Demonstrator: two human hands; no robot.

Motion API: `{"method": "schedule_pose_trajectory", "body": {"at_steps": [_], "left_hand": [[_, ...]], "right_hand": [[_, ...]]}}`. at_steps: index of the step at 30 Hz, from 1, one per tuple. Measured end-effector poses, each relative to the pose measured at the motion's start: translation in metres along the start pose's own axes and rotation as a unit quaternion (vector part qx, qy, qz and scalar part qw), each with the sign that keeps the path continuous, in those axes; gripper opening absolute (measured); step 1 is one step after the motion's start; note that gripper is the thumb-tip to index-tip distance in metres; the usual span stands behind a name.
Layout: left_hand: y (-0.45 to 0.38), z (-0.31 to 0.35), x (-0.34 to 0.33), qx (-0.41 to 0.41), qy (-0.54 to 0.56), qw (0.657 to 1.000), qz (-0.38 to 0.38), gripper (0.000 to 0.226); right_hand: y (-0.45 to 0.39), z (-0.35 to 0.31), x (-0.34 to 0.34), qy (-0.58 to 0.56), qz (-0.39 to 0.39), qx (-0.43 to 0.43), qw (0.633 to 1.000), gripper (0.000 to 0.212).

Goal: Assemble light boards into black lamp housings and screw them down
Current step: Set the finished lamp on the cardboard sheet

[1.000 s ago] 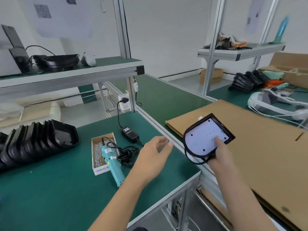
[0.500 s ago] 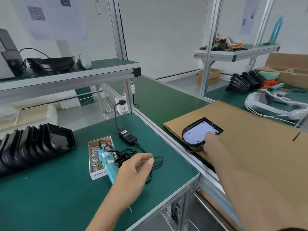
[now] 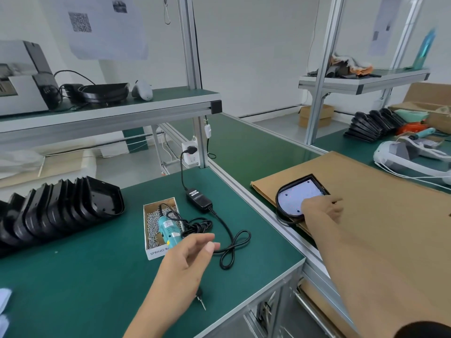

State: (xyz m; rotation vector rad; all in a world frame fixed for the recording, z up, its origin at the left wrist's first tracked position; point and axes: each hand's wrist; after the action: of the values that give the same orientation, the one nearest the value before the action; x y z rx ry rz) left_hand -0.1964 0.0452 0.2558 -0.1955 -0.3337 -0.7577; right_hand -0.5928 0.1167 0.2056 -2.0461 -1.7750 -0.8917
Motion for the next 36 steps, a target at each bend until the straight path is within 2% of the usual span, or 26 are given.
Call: {"method": "schedule_pose_trajectory", "body": {"at_steps": [3, 6, 9, 14, 17, 20, 24, 26, 29, 31, 33, 36], "left_hand": [[0.006, -0.003, 0.009, 0.002, 0.008, 1.0, 0.022, 0.017], [0.01, -0.005, 0.015, 0.009, 0.017, 0.999, 0.032, 0.016], [0.013, -0.006, 0.022, 0.009, 0.028, 0.999, 0.043, 0.017], [0.017, -0.01, 0.031, 0.013, 0.04, 0.997, 0.059, 0.018], [0.02, -0.014, 0.038, 0.015, 0.036, 0.997, 0.072, 0.019], [0.022, -0.019, 0.046, 0.019, 0.029, 0.995, 0.09, 0.034], [0.026, -0.02, 0.058, 0.014, 0.032, 0.993, 0.109, 0.026], [0.029, -0.024, 0.067, 0.018, 0.034, 0.992, 0.122, 0.026], [0.032, -0.041, 0.086, 0.03, 0.039, 0.986, 0.156, 0.021], [0.033, -0.059, 0.098, 0.042, 0.033, 0.982, 0.182, 0.013], [0.035, -0.081, 0.113, 0.065, 0.015, 0.974, 0.215, 0.012], [0.034, -0.116, 0.133, 0.133, 0.004, 0.953, 0.272, 0.016]], "right_hand": [[-0.004, 0.015, -0.001, 0.05, 0.011, 0.024, 0.998, 0.084], [-0.011, 0.021, -0.001, 0.047, -0.014, 0.053, 0.997, 0.092], [-0.018, 0.02, -0.001, 0.037, -0.021, 0.057, 0.997, 0.101], [-0.021, 0.007, -0.008, -0.029, -0.081, 0.024, 0.996, 0.101], [-0.019, -0.001, -0.015, -0.03, -0.093, 0.04, 0.994, 0.091], [-0.025, -0.006, -0.023, -0.034, -0.096, 0.047, 0.994, 0.088], [-0.029, -0.003, -0.021, -0.073, -0.107, 0.042, 0.991, 0.077], [-0.024, 0.001, -0.015, -0.079, -0.108, 0.053, 0.99, 0.085], [-0.006, 0.005, -0.002, -0.059, -0.054, 0.092, 0.993, 0.096], [0.017, 0.004, 0.008, -0.089, -0.01, 0.126, 0.988, 0.086], [0.05, -0.004, 0.005, -0.144, 0.009, 0.204, 0.968, 0.07], [0.124, -0.031, -0.01, -0.189, -0.076, 0.343, 0.917, 0.05]]}}
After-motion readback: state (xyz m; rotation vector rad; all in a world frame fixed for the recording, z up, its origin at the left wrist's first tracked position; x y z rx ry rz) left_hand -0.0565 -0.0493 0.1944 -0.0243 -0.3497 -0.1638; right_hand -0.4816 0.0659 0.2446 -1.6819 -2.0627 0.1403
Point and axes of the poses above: each hand's wrist, its own y-axis away from the middle knuckle, its own x-axis out of the back of the hand, z = x × y, and after that the axes turned 1 degree about x, right-handed
